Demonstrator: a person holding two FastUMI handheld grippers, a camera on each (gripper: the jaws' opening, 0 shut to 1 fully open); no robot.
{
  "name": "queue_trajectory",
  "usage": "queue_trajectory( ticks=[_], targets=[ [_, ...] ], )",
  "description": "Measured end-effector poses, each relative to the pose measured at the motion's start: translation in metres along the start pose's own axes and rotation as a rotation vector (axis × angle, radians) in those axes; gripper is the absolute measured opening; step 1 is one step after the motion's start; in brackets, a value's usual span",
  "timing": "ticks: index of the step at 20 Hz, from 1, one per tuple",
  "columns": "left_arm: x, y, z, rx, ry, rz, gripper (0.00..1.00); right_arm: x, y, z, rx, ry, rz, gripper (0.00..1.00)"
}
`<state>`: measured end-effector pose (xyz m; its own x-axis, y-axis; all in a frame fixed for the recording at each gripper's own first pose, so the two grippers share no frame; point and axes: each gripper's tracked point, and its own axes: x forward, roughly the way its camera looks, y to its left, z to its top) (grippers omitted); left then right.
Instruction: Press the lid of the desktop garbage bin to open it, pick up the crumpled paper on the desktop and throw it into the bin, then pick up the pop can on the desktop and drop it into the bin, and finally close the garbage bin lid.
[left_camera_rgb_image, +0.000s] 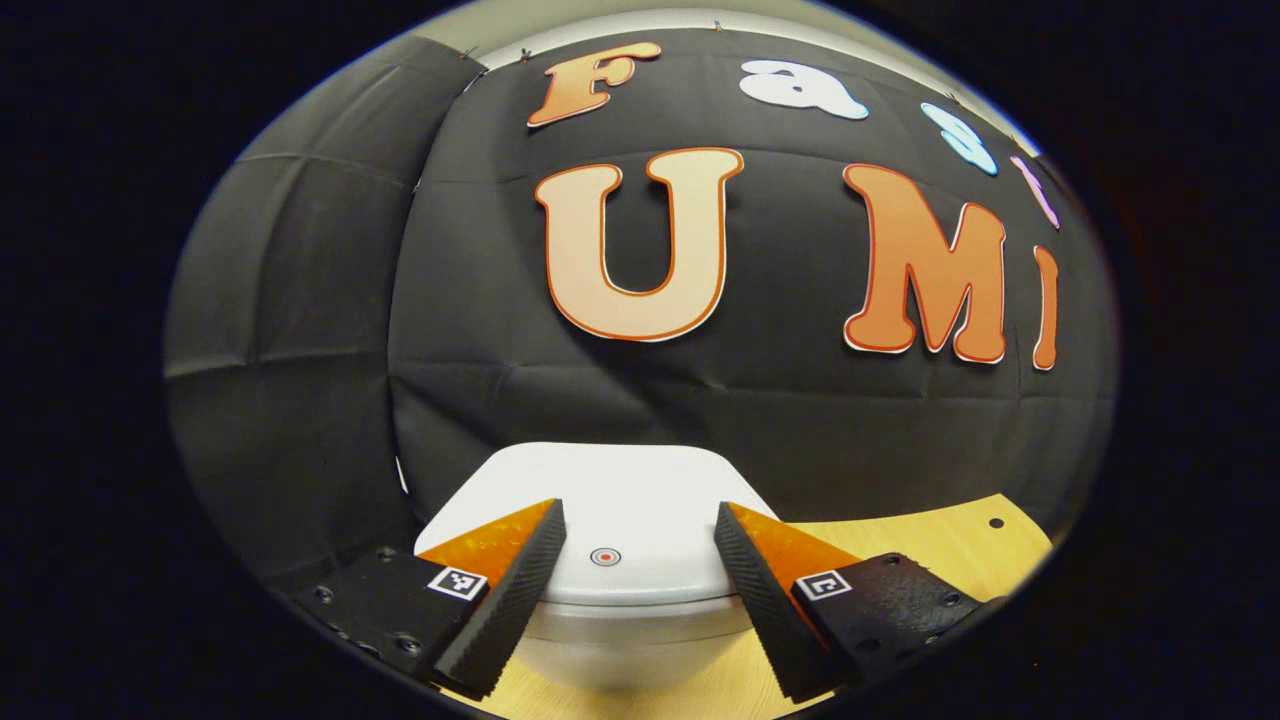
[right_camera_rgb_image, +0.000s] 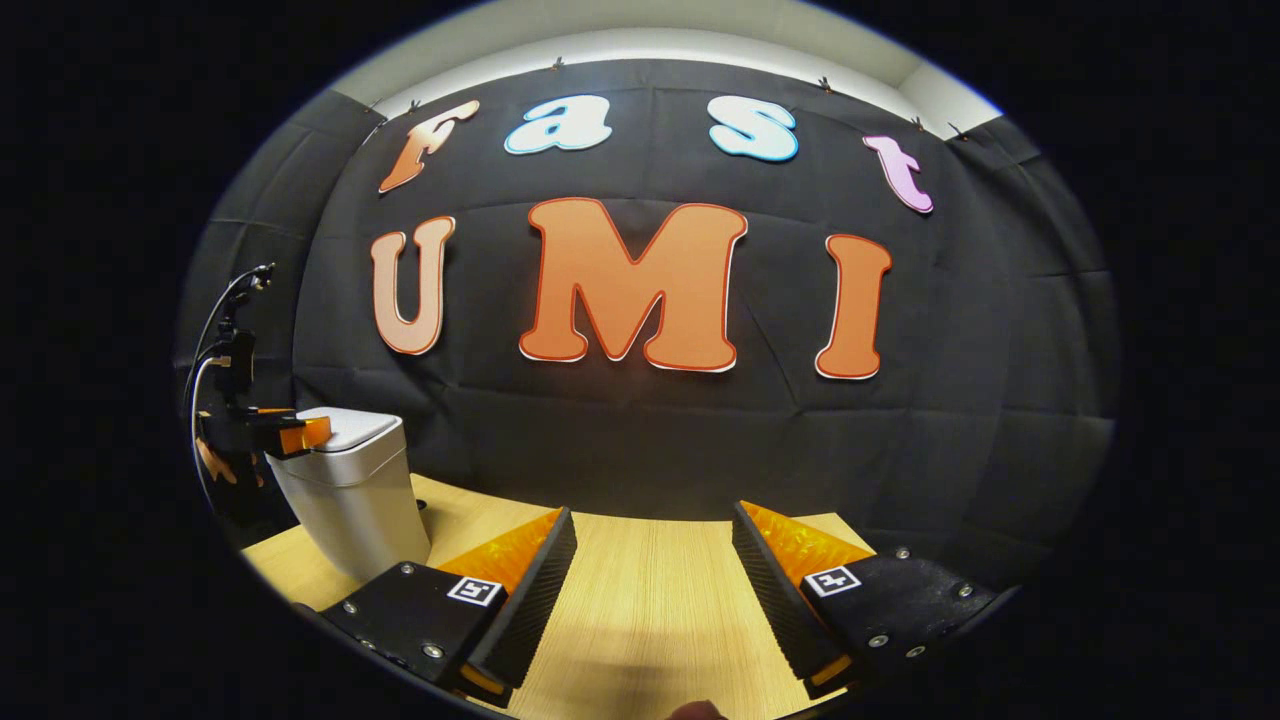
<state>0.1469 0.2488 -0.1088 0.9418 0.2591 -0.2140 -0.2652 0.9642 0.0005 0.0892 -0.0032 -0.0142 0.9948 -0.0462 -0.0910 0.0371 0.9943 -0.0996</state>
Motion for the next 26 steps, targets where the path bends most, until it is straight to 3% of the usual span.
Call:
queue_trajectory(
  ticks=[15, 19, 21, 25, 26],
  targets=[
    [-0.018, -0.004, -0.002, 0.026, -0.067, 0.017, 0.95, -0.010, -0.012, -0.008, 0.022, 0.013, -0.022, 0.94],
    [-0.053, 0.004, -0.012, -0.022, -0.014, 0.095, 0.95, -0.015, -0.017, -0.004, 0.033, 0.004, -0.030, 0.94],
    [-0.075, -0.009, -0.010, -0.078, -0.019, 0.066, 0.94, -0.018, -0.013, 0.000, 0.033, -0.013, -0.023, 0.94],
    [-0.110, -0.047, 0.008, -0.073, -0.044, 0.020, 0.94, -0.023, -0.002, 0.002, 0.038, -0.012, 0.009, 0.94],
    [-0.116, -0.061, 0.013, -0.111, -0.037, -0.008, 0.94, -0.025, 0.002, -0.001, 0.054, 0.000, 0.017, 0.94]
  ],
)
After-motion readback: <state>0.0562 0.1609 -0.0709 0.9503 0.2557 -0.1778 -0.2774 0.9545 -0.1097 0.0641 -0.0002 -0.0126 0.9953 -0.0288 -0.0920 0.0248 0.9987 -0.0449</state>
